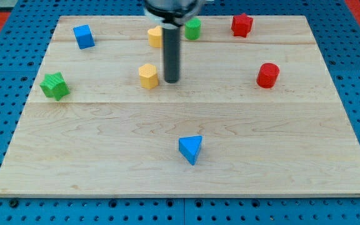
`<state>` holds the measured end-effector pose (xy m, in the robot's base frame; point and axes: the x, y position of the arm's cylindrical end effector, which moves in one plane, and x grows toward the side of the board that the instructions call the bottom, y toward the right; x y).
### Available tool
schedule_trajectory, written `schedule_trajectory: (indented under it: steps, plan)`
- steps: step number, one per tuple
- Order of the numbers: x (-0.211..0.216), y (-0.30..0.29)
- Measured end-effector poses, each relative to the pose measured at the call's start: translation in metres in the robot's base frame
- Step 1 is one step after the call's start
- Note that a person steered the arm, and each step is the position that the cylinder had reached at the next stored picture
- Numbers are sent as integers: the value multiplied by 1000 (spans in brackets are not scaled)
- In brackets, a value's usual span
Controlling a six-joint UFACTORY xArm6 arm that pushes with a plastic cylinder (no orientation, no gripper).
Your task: Move hexagon right to the green star
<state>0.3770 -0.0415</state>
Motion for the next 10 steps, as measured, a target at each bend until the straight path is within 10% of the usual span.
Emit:
schedule_trajectory:
  steps: [3,10]
  plan:
    - [-12,-124]
    - [-7,-137]
